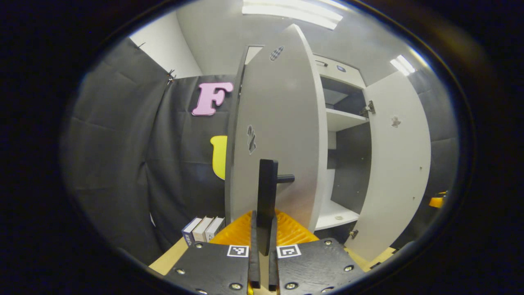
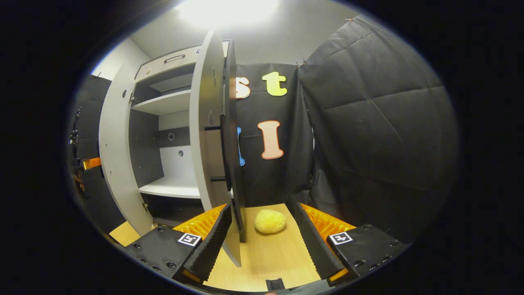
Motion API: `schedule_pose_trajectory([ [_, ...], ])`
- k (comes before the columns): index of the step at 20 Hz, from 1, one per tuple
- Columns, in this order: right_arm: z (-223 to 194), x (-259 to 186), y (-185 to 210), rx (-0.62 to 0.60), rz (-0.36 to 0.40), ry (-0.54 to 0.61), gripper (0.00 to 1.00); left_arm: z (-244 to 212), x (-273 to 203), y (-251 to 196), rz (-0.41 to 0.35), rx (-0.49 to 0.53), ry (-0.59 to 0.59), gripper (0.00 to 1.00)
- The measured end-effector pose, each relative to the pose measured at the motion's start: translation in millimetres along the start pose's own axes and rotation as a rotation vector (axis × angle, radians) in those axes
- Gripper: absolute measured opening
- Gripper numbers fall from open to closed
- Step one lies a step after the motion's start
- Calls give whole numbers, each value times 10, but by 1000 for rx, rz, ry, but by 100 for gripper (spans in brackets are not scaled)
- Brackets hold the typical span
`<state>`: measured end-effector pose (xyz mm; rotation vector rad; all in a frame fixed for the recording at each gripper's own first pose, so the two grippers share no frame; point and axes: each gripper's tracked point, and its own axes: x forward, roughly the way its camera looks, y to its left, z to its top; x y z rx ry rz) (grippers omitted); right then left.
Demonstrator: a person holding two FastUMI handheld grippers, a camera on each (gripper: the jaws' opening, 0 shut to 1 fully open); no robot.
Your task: Open the right door of the double-door shoe cabinet with the right hand, and open the left door with the left hand.
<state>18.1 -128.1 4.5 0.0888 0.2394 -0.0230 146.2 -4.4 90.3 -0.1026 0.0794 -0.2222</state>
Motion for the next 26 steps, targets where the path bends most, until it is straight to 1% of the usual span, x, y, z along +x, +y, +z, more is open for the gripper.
schedule_pose_trajectory([
  [1,0,-31,31,-3,0,0,98,15,-11,19,-1,-3,-1,12],
  [2,13,-67,59,-8,0,-2,98,11,-22,32,3,-1,-3,10],
  [4,38,-128,62,-23,-14,-11,98,39,-68,122,15,1,-7,12],
  [8,69,-254,134,-28,-28,-23,98,-56,-102,468,39,-15,20,7],
  [9,101,-275,113,-30,-32,-23,98,-108,-115,564,48,-11,35,9],
  [10,106,-289,143,-32,-34,-24,98,-107,-103,653,61,-6,42,9],
  [11,96,-290,186,-34,-32,-23,98,-68,-119,798,96,9,36,10],
  [12,87,-292,251,-36,-31,-20,98,-26,-156,975,126,26,28,7],
  [13,69,-309,300,-39,-29,-16,98,-39,-135,1070,118,25,32,5],
  [14,62,-321,373,-42,-25,-12,98,-98,-95,1089,83,-5,42,2],
  [15,42,-342,432,-47,-24,-8,98,-111,-90,1049,58,-33,40,2],
  [16,39,-362,499,-52,-25,-7,98,-91,-103,1061,48,-24,39,2],
  [18,21,-399,650,-61,-21,-2,98,-70,-144,1074,52,21,25,2],
  [20,-25,-474,810,-74,-17,0,98,-115,-209,1048,47,44,23,2],
  [21,-96,-540,949,-79,-9,2,98,-109,-264,1020,38,49,12,0],
  [22,-105,-574,1034,-84,2,1,98,-88,-337,1032,38,56,-2,2],
  [24,-114,-641,1168,-102,26,-3,98,-55,-557,1042,50,61,-17,0],
  [25,-121,-663,1228,-111,41,-5,99,-35,-677,1053,57,63,-21,2],
  [26,-110,-684,1278,-117,55,-9,100,-31,-819,1036,68,64,-31,2],
])
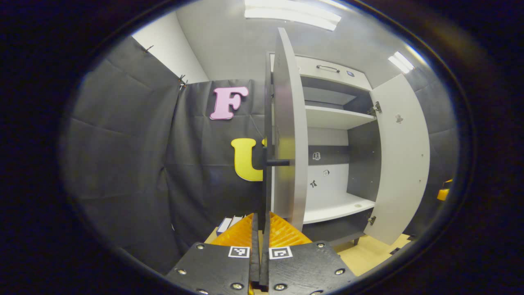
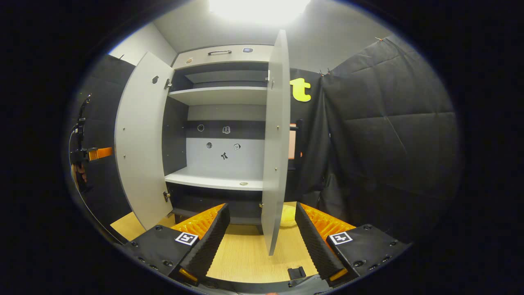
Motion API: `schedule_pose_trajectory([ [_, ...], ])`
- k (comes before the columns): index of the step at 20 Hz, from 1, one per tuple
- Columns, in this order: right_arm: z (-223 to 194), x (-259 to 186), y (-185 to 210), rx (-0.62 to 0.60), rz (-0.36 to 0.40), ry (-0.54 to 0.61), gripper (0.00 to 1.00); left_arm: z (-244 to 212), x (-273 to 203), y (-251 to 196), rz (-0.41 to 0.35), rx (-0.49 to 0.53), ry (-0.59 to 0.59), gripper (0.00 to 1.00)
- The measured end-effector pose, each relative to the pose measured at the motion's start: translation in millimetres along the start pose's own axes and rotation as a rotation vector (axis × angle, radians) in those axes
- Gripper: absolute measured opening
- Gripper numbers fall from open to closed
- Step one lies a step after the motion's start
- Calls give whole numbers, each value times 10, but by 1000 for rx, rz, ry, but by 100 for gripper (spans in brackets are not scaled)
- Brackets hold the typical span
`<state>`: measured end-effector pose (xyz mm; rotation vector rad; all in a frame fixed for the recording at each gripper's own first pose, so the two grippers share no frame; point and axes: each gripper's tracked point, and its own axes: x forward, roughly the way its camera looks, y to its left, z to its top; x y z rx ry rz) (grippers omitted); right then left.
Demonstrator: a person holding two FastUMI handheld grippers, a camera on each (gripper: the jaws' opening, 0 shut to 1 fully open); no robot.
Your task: Open the right door of the double-door shoe cabinet with the right hand, and open the left door with the left hand.
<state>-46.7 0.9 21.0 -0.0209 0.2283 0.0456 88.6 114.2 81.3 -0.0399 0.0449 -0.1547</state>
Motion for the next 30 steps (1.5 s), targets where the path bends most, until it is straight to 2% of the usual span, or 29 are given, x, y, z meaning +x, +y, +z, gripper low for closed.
schedule_pose_trajectory([
  [3,114,4,53,5,47,-39,97,100,-443,37,50,-9,-32,2],
  [4,138,-11,55,7,63,-52,100,131,-581,42,67,-9,-39,3],
  [9,213,-217,-55,10,114,-101,100,208,-1199,4,161,28,-61,2],
  [10,215,-261,-94,20,123,-109,97,187,-1296,-43,168,37,-61,6],
  [12,211,-297,-175,31,125,-115,100,174,-1456,-153,171,46,-57,8],
  [13,218,-318,-205,34,116,-117,100,161,-1543,-200,175,51,-50,19],
  [15,231,-396,-266,36,97,-127,100,106,-1647,-253,185,57,-43,22],
  [17,243,-490,-338,28,82,-139,96,21,-1761,-285,198,58,-30,60],
  [18,227,-551,-355,24,77,-146,100,-45,-1798,-298,206,57,-25,78],
  [19,208,-607,-397,21,70,-155,96,-77,-1817,-287,212,55,-19,97],
  [20,206,-636,-430,21,65,-160,100,-127,-1870,-294,213,52,-14,97],
  [23,220,-651,-493,35,51,-172,100,-101,-1929,-327,204,49,-30,98],
  [24,222,-640,-509,43,49,-173,100,-74,-1933,-333,200,53,-41,95],
  [30,266,-648,-595,62,25,-191,100,41,-1954,-366,184,102,-75,97],
])
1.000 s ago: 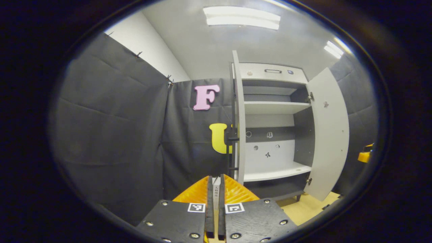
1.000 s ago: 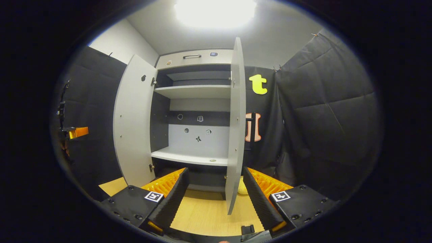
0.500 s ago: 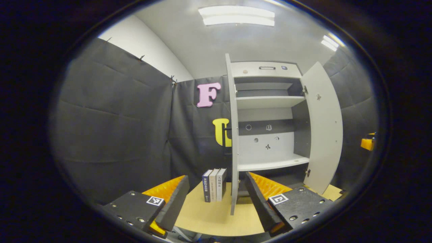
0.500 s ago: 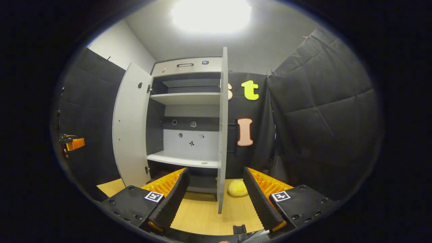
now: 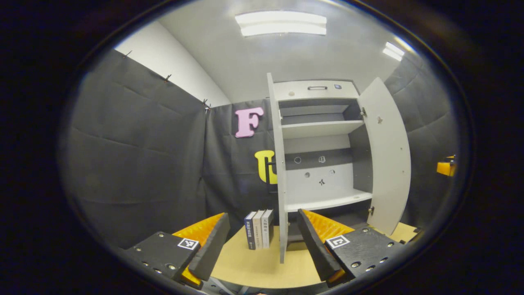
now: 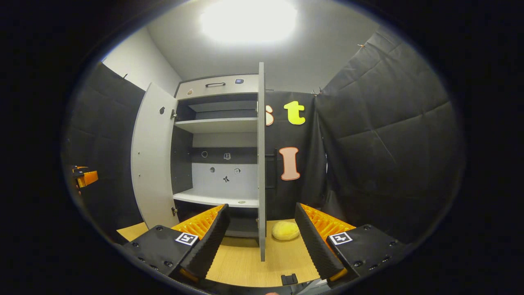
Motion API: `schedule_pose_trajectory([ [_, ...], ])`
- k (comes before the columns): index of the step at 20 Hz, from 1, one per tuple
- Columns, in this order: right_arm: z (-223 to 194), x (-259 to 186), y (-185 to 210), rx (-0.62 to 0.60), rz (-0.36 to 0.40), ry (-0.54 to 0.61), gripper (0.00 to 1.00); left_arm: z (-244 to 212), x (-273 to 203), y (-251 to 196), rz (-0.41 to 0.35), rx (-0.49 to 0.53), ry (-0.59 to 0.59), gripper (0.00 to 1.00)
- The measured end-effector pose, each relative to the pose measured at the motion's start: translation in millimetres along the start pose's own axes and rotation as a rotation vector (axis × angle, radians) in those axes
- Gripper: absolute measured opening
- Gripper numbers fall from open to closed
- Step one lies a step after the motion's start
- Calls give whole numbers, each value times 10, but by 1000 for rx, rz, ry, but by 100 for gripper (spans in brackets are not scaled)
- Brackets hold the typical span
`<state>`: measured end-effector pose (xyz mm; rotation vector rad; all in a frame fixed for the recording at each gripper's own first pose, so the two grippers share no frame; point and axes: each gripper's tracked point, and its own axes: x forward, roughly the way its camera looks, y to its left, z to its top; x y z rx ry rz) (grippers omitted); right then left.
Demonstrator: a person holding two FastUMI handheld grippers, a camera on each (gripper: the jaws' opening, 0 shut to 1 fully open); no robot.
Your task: Open the right door of the double-door shoe cabinet with the right hand, and open the left door with the left hand.
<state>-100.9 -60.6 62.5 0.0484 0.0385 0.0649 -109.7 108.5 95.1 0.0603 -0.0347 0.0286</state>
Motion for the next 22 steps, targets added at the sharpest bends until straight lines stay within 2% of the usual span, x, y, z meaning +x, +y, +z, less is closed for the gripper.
schedule_pose_trajectory([
  [2,5,24,-10,4,-4,-1,100,-32,12,1,-1,6,5,97],
  [3,6,25,-30,6,-8,-2,96,-32,19,-11,-4,5,6,97],
  [5,12,33,-48,10,-14,-5,100,-31,27,-19,-8,9,5,97],
  [9,38,60,-64,18,-18,-10,96,9,36,13,-7,11,-9,97],
  [10,48,63,-63,20,-18,-10,100,-15,42,24,-4,9,-7,97],
  [11,50,64,-64,22,-20,-12,96,-18,34,49,-1,7,-6,97],
  [12,54,61,-69,22,-20,-11,100,-30,38,58,1,3,-4,97],
  [18,76,73,-14,10,-17,-15,100,-25,37,151,11,-1,-7,97],
  [19,77,73,3,10,-15,-16,96,-22,31,165,11,-2,-9,97],
  [21,79,81,28,8,-13,-17,96,-19,34,186,12,5,-13,97],
  [22,86,81,46,7,-12,-18,100,-12,35,202,14,9,-15,97],
])
